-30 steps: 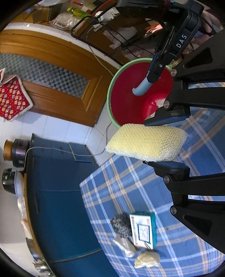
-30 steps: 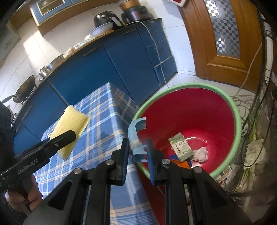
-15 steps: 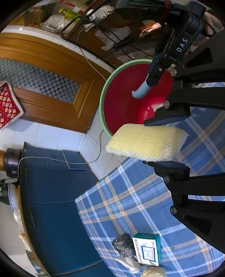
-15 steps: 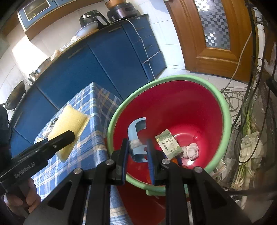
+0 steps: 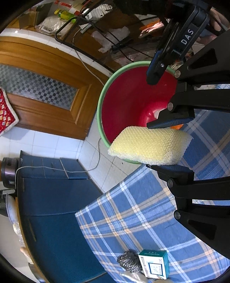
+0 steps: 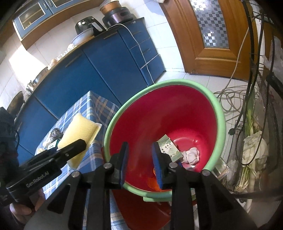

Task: Collect trash
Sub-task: 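Open the left tool over the bucket while the right tool releases the plastic piece, then move both open tools back toward the table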

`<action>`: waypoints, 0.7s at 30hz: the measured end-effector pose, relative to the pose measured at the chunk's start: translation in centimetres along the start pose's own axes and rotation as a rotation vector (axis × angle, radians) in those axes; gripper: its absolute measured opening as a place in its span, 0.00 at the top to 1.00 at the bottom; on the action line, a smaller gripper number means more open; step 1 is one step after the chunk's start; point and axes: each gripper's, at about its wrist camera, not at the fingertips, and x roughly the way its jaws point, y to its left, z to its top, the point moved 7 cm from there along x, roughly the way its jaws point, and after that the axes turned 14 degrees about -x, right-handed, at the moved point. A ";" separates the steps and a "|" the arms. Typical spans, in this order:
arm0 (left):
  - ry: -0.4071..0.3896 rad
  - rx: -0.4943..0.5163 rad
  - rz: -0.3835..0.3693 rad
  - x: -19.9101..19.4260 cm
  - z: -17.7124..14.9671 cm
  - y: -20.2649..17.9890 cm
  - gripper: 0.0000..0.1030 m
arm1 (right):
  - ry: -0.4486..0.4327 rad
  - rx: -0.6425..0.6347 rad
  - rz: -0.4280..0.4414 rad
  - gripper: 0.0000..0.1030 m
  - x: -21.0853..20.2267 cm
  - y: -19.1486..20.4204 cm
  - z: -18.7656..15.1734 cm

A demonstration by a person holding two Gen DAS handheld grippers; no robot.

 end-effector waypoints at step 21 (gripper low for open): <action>-0.011 0.006 0.021 0.0 0.0 -0.4 0.41 | -0.016 0.023 -0.012 0.66 -1.0 -0.5 0.2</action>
